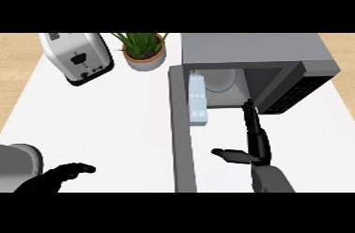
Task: Pick up the milk, place it into the microwave and close the microwave
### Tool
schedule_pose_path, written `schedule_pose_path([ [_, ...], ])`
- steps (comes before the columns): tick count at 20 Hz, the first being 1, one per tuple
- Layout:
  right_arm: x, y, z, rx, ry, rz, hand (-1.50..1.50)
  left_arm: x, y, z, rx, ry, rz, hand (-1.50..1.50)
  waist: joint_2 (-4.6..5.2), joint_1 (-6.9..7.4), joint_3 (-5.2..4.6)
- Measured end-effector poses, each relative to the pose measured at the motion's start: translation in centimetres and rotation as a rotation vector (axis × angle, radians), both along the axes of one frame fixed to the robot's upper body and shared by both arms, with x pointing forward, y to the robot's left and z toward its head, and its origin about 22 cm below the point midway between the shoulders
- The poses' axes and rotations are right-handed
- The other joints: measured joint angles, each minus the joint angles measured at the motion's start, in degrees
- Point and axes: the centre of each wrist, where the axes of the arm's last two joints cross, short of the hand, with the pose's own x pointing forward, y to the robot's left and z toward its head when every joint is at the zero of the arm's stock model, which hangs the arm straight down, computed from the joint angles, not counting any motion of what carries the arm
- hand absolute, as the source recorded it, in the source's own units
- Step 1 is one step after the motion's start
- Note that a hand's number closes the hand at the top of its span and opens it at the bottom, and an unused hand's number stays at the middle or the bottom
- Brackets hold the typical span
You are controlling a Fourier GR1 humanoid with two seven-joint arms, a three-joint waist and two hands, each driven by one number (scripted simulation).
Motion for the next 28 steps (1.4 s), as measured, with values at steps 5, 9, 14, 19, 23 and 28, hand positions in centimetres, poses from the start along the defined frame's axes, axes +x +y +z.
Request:
schedule_pose_path([
  [5,-3.4,-2.8,1.4,0.053,-0.034,-0.005,1.5,2.0,-2.3,0.3,0.052,-0.005,-0.049,1.5,0.13,-0.09,-0.01],
  [9,-5.8,-4.1,3.1,0.087,-0.042,-0.028,-1.5,4.3,-4.8,0.1,0.112,-0.01,-0.085,1.5,0.32,0.23,0.01],
  [14,-8.4,-7.3,5.3,0.109,-0.052,-0.076,-1.5,6.7,-8.6,-0.4,0.171,-0.038,-0.122,1.5,0.48,0.59,0.03],
  [19,-9.7,-9.4,7.9,0.082,-0.074,-0.102,-1.5,9.5,-12.7,-0.5,0.22,-0.059,-0.193,1.5,0.59,0.63,0.04],
  [23,-10.2,-10.5,9.0,0.048,-0.094,-0.096,-1.5,11.3,-16.4,-0.5,0.271,-0.113,-0.239,1.5,0.61,0.57,0.06],
  [28,-10.4,-11.1,10.7,0.044,-0.14,-0.072,-1.5,12.2,-20.8,-1.1,0.335,-0.112,-0.28,1.5,0.59,0.19,0.06],
])
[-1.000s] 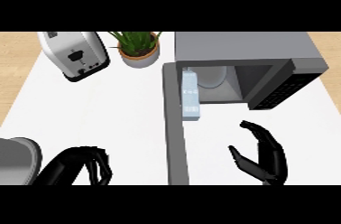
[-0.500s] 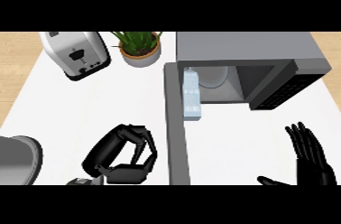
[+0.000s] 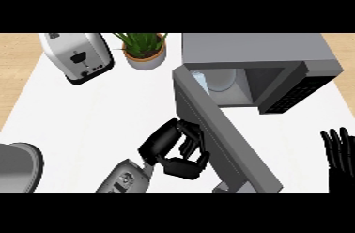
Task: Pick up the milk, place it into the microwave and close the microwave
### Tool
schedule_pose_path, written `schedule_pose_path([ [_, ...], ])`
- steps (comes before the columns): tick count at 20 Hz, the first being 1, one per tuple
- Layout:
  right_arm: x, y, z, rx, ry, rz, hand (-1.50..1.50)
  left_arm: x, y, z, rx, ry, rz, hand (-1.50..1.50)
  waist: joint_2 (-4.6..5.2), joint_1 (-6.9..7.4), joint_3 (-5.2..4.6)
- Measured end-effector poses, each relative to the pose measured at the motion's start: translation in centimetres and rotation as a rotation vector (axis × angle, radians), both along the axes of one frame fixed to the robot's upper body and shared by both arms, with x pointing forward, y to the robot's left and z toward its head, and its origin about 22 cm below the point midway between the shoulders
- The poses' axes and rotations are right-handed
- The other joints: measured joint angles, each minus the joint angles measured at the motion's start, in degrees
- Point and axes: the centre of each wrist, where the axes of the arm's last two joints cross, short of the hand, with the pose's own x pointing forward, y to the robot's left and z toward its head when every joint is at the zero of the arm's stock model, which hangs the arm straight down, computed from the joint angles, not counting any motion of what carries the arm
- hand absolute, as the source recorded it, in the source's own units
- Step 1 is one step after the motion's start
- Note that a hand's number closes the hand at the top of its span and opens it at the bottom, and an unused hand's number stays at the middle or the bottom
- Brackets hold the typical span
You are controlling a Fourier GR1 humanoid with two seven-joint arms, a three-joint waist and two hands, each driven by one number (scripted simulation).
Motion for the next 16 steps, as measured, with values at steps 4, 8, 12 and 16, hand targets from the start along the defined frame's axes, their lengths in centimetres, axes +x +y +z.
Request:
schedule_pose_path([
  [4,0.3,-0.9,2.1,0.001,-0.03,0.037,-1.5,0.3,-2.4,-1.7,0.05,0.043,-0.003,1.5,0.15,-0.74,-0.02],
  [8,0.5,-0.4,4.0,0.01,-0.054,0.109,-1.5,0.2,-4.4,-2.8,0.116,0.099,-0.026,-1.5,0.4,-2.37,-0.06],
  [12,1.3,0.0,5.6,0.008,-0.069,0.188,-1.5,0.6,-5.4,-2.7,0.126,0.127,-0.019,-1.5,0.89,-4.25,-0.09],
  [16,2.4,0.6,7.5,0.004,-0.103,0.265,-1.5,1.2,-6.6,-1.7,0.062,0.12,-0.008,1.5,1.47,-6.39,-0.18],
])
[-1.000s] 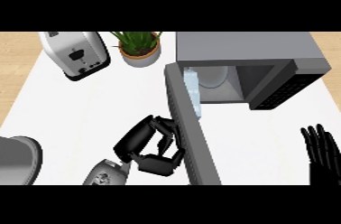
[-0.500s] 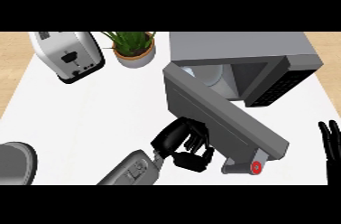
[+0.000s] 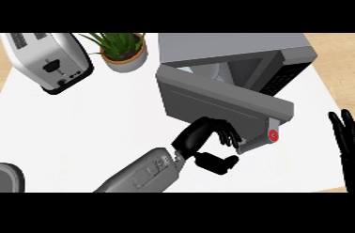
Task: Pick up the milk, place it into the microwave and close the microwave
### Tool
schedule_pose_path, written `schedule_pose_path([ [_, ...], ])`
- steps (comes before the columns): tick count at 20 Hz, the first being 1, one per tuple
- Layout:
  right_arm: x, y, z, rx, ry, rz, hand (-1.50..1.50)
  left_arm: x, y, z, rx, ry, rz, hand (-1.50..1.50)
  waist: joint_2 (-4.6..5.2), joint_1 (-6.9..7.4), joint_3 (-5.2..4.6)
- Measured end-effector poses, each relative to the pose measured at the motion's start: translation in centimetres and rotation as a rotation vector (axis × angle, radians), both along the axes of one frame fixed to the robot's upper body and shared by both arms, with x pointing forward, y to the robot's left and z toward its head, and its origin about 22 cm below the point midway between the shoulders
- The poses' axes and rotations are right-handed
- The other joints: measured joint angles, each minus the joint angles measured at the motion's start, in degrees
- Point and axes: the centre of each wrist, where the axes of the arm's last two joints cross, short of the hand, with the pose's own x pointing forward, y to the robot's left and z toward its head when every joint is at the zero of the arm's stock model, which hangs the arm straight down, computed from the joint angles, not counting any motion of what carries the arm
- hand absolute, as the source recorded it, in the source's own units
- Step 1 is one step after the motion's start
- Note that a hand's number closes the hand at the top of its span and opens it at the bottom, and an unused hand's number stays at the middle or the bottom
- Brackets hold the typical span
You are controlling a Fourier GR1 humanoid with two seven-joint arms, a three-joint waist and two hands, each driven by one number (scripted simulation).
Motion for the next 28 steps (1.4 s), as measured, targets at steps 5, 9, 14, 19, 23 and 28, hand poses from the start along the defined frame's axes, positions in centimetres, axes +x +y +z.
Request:
schedule_pose_path([
  [5,0.6,0.6,1.8,-0.007,-0.036,0.085,-1.5,1.2,-0.9,1.9,-0.115,-0.025,0.027,1.5,0.72,-3.24,-0.09],
  [9,1.0,0.9,3.2,-0.025,-0.062,0.14,-1.5,2.4,-1.5,3.3,-0.165,-0.04,0.052,1.5,1.21,-5.62,-0.09],
  [14,1.3,1.0,4.6,-0.03,-0.085,0.177,-1.5,4.0,-2.1,5.0,-0.196,-0.062,0.088,1.5,1.78,-8.3,-0.01],
  [19,1.6,1.0,5.7,-0.043,-0.09,0.223,-1.5,5.7,-1.9,6.2,-0.197,-0.071,0.15,1.5,2.44,-10.41,0.08],
  [23,1.8,1.0,6.5,-0.052,-0.095,0.252,-1.5,6.9,-1.6,6.9,-0.194,-0.074,0.199,1.5,2.87,-12.02,0.12],
  [28,2.0,0.7,7.5,-0.063,-0.102,0.273,-1.5,7.3,-1.2,7.0,-0.209,-0.079,0.242,1.5,2.89,-13.42,0.13],
])
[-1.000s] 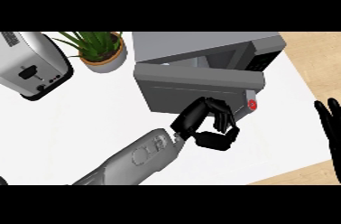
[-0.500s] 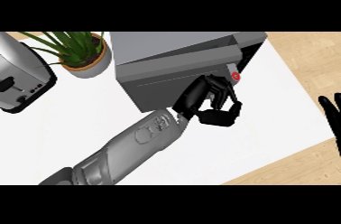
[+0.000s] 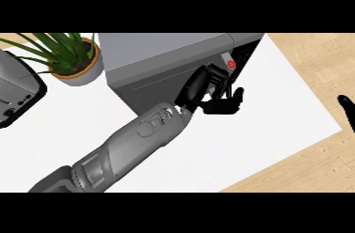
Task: Pick up the milk, place it into the microwave and close the microwave
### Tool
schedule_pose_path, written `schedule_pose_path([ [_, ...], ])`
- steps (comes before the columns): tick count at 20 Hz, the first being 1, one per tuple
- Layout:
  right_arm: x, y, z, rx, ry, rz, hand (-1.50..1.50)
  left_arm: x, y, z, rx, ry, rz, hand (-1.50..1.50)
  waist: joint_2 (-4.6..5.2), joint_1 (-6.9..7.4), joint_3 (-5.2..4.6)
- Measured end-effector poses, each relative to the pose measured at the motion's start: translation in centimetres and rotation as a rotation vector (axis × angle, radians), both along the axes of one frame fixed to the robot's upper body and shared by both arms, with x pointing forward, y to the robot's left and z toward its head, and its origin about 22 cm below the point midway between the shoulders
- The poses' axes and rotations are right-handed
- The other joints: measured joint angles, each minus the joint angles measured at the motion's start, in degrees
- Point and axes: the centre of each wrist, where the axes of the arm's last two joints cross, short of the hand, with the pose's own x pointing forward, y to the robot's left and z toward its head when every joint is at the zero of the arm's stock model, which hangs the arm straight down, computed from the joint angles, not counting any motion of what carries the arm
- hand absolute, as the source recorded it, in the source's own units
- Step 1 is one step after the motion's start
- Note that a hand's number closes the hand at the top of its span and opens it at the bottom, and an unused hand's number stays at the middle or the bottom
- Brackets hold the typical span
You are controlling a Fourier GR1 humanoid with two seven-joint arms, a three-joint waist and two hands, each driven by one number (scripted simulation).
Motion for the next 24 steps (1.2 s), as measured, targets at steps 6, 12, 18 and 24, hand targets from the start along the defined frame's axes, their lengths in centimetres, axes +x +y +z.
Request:
schedule_pose_path([
  [6,0.3,-0.5,1.2,-0.017,-0.009,0.01,-1.5,0.0,0.3,-0.1,-0.014,-0.001,0.041,1.5,-0.08,-1.02,0.0],
  [12,0.6,-1.0,2.2,-0.034,-0.014,0.005,-1.5,-0.1,0.6,-0.2,-0.03,-0.02,0.078,1.5,0.09,-1.84,0.02],
  [18,0.9,-1.8,3.1,-0.066,-0.018,-0.007,-1.5,-0.1,0.7,-0.3,-0.043,-0.035,0.112,1.5,0.19,-2.53,0.05],
  [24,1.2,-2.3,4.0,-0.071,-0.028,-0.003,-1.5,-0.2,0.7,-0.3,-0.053,-0.042,0.137,1.5,0.32,-2.8,0.12],
])
